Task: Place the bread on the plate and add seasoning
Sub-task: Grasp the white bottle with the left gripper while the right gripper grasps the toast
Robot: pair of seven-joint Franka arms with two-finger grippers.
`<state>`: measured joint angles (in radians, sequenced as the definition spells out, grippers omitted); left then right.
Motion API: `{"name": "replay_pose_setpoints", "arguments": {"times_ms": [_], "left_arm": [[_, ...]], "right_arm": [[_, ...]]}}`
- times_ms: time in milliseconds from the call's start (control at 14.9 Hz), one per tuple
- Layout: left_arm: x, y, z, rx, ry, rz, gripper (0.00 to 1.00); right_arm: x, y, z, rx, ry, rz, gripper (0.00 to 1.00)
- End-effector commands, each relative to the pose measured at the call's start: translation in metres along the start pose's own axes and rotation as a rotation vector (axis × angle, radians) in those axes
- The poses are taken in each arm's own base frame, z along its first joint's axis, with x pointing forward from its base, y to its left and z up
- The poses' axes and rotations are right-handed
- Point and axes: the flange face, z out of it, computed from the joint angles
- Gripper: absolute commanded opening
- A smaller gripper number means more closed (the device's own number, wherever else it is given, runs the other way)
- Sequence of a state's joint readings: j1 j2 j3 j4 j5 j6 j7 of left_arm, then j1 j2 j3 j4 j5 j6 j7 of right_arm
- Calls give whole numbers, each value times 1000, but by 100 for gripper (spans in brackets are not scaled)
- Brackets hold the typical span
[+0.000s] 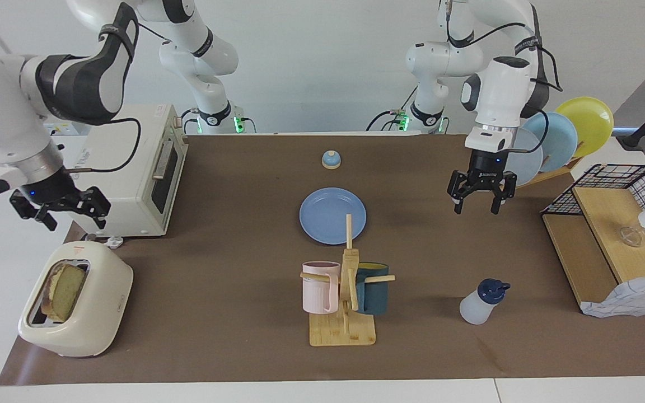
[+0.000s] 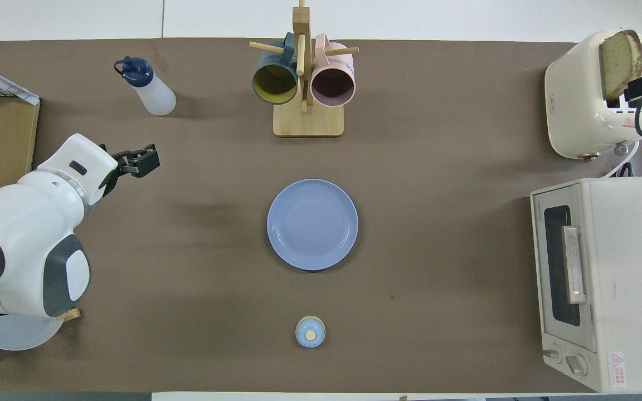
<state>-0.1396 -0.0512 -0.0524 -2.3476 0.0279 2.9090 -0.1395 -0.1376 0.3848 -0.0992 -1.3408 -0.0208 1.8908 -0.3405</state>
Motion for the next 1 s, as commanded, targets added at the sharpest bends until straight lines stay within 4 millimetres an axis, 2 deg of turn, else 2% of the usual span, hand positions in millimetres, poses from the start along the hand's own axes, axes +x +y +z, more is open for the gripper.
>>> {"name": "replay_pose_setpoints", "arguments": {"times_ms": [0, 201, 335, 469, 536, 804, 938], "left_arm": [[-12, -1, 30, -11, 54, 16, 100], [-23, -6, 59, -17, 92, 4, 100], [-20, -12, 61, -13, 111, -6, 100], [-22, -12, 72, -13, 100, -12, 100], [-18, -14, 75, -11, 106, -14, 100], [2, -19, 92, -5, 122, -23, 100], [16, -19, 98, -6, 141, -22, 100]], "right_arm": [[12, -3, 1, -7, 20, -35, 100], [25, -8, 15, -1, 71, -37, 100], [32, -8, 28, -13, 99, -43, 100], [37, -6, 52, -6, 87, -53, 100], [36, 2, 55, -4, 98, -55, 100], [37, -7, 55, 18, 78, -80, 100], [40, -7, 45, 6, 92, -133, 100]]}}
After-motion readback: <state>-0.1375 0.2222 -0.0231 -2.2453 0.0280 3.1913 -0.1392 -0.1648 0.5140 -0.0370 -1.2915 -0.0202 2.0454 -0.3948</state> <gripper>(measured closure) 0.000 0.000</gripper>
